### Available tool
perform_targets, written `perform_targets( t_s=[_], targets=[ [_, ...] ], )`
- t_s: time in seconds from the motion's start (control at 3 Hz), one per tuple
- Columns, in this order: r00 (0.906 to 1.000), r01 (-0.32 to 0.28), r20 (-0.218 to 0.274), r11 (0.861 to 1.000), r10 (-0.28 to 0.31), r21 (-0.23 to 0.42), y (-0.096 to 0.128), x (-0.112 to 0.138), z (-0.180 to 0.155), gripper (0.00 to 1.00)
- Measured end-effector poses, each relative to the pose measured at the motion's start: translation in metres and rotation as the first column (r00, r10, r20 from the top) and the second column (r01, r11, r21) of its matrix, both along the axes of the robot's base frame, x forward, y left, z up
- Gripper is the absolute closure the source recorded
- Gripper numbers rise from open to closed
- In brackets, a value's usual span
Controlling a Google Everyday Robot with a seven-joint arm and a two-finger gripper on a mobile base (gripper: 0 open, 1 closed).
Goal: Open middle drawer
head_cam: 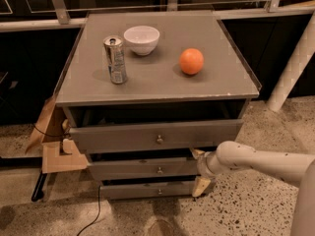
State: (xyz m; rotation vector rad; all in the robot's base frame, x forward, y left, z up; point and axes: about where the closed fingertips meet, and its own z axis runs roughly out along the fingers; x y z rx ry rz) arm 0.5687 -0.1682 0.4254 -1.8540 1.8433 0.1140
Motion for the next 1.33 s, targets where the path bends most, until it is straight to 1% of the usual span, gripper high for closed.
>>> perform_targets(
  t_s=[0.33,0.67,1.0,1.33],
  targets=[
    [0.9998,-0.011,0.015,1.000,0.011,0.008,0.001,0.007,-0.005,0.00],
    [0.9997,-0.013,0.020,1.000,0.013,0.002,-0.002,0.013,-0.013,0.00],
    [0.9999,-0.002,0.014,1.000,0.002,-0.009,-0.008,0.019,-0.021,0.00],
    [0.9997,0.010,-0.020,0.999,-0.011,-0.046,-0.016,0.028,-0.031,0.00]
  ],
)
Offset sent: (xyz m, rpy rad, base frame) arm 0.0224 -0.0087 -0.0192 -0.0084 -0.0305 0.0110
